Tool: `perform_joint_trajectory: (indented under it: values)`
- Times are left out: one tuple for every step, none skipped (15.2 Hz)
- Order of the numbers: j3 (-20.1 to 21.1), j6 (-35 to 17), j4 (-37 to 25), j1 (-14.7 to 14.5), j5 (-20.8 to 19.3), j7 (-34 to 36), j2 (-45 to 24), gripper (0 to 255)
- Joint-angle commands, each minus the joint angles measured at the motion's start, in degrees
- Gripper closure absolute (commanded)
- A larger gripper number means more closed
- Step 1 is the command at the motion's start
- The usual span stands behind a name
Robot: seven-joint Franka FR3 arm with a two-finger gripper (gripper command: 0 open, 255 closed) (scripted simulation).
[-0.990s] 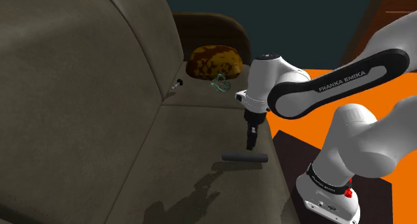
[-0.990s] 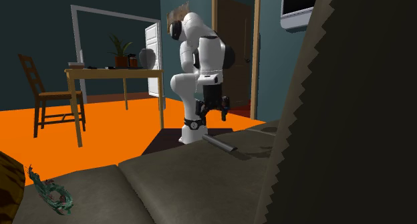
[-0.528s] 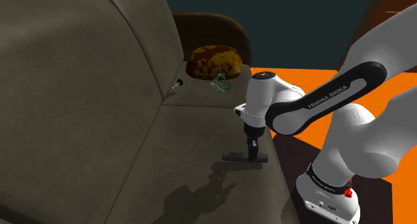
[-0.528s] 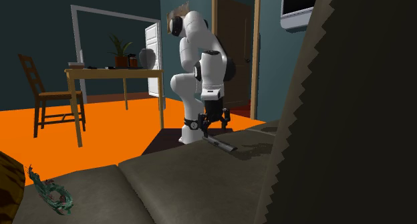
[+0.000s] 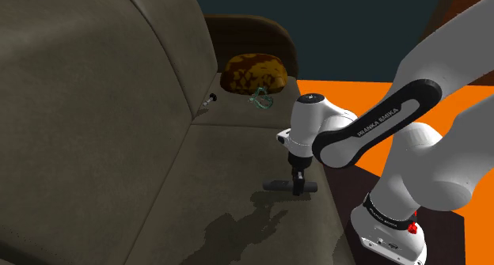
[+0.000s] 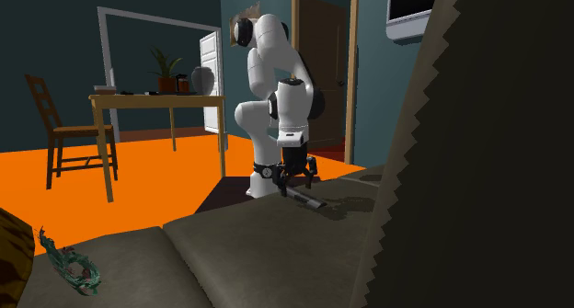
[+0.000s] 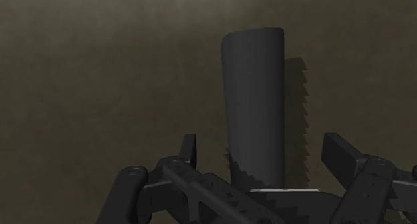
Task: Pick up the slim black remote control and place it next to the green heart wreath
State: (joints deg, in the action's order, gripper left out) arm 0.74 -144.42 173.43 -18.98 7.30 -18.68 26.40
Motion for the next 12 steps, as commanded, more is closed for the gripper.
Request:
perform_joint_trajectory:
  values:
    - [0.0, -0.1, 0.0, 0.0, 0.0, 0.0, 0.0, 0]
    - [0.0, -0.1, 0.0, 0.0, 0.0, 0.0, 0.0, 0]
    - [0.0, -0.1, 0.0, 0.0, 0.0, 0.0, 0.0, 0]
    - [0.0, -0.1, 0.0, 0.0, 0.0, 0.0, 0.0, 255]
    - [0.0, -0.1, 0.0, 0.0, 0.0, 0.0, 0.0, 255]
    - [0.0, -0.1, 0.0, 0.0, 0.0, 0.0, 0.0, 255]
    - [0.0, -0.1, 0.0, 0.0, 0.0, 0.0, -0.1, 255]
    - [0.0, -0.1, -0.1, 0.0, 0.0, 0.0, -0.2, 255]
    - [0.0, -0.2, -0.1, -0.1, 0.1, 0.0, -0.3, 255]
    - [0.0, -0.2, 0.0, -0.1, 0.1, 0.0, -0.2, 255]
    - [0.0, -0.2, 0.0, 0.0, 0.0, -0.1, -0.2, 255]
    - [0.0, -0.2, 0.1, -0.1, 0.1, 0.0, -0.2, 255]
